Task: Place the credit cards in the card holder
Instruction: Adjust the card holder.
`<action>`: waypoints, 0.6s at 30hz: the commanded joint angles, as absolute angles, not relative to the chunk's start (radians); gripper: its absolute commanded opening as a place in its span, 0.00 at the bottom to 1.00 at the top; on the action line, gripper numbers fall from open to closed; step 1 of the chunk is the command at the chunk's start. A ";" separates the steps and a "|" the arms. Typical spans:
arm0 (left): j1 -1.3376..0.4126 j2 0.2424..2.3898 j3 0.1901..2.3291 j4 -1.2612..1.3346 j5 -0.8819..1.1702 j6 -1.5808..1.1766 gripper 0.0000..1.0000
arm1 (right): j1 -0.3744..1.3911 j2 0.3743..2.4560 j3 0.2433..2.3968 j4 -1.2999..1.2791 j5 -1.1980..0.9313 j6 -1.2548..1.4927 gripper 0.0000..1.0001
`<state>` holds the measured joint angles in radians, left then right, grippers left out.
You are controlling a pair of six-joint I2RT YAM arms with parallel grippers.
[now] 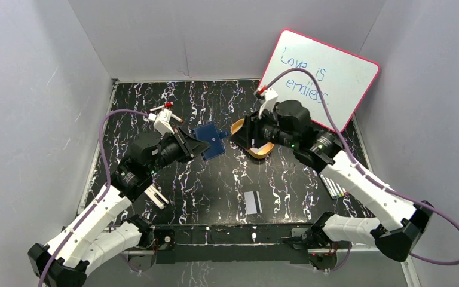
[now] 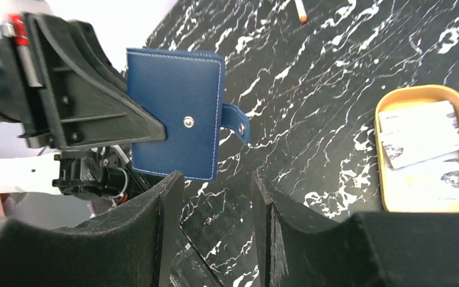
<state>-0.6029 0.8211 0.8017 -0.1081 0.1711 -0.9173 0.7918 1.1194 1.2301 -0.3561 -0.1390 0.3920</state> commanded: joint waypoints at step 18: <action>-0.598 0.719 0.789 -0.005 0.295 -0.865 0.00 | 0.678 1.101 1.122 -0.063 -0.334 0.538 0.47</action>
